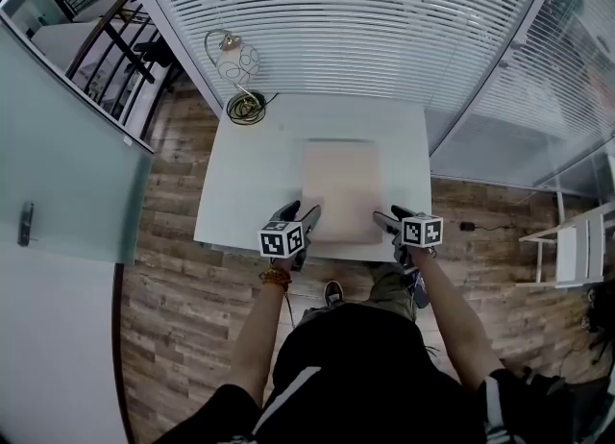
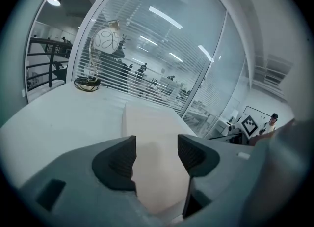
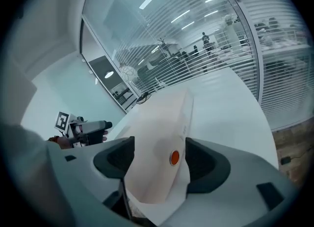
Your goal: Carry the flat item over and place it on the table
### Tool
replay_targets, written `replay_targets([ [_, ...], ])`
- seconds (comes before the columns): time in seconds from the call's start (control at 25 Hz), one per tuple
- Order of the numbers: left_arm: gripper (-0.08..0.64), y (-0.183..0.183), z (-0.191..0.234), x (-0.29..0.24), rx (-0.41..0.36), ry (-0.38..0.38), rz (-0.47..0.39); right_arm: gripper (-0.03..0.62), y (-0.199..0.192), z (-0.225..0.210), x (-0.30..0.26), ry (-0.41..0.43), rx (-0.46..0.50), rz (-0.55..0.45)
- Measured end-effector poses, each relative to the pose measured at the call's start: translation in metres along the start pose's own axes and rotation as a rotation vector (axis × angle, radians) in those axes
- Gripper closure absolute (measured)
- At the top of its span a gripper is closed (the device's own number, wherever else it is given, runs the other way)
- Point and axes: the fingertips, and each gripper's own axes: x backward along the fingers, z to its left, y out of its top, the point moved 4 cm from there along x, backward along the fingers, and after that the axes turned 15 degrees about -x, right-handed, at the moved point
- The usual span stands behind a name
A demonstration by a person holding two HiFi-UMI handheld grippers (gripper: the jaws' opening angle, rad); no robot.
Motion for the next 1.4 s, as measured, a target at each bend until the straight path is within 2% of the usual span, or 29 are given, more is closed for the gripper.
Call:
replay_targets([
  [0.28,0.29,0.04,-0.015,0.01,-0.094,0.005,-0.084,0.296,0.017,0.016,0.012,0.006,0.056,-0.073],
  [0.52,0.293,0.079,-0.031,0.013,-0.113,-0.009,-0.162,0.298,0.04,0.039,0.022,0.041,0.103,-0.133],
  [0.68,0.295,0.102,-0.048,0.018,-0.175,-0.019,-0.206,0.298,0.051,0.054,0.03,0.058,0.121,-0.173],
  [0.84,0.298,0.121,-0.062,0.024,-0.236,-0.017,-0.248,0.298,0.061,0.071,0.04,0.076,0.186,-0.202],
  [1.08,0.305,0.148,-0.071,0.035,-0.286,-0.007,-0.313,0.298,0.079,0.098,0.054,0.101,0.298,-0.236],
  [1.4,0.321,0.179,-0.09,0.05,-0.383,0.019,-0.399,0.298,0.099,0.136,0.077,0.142,0.372,-0.333],
])
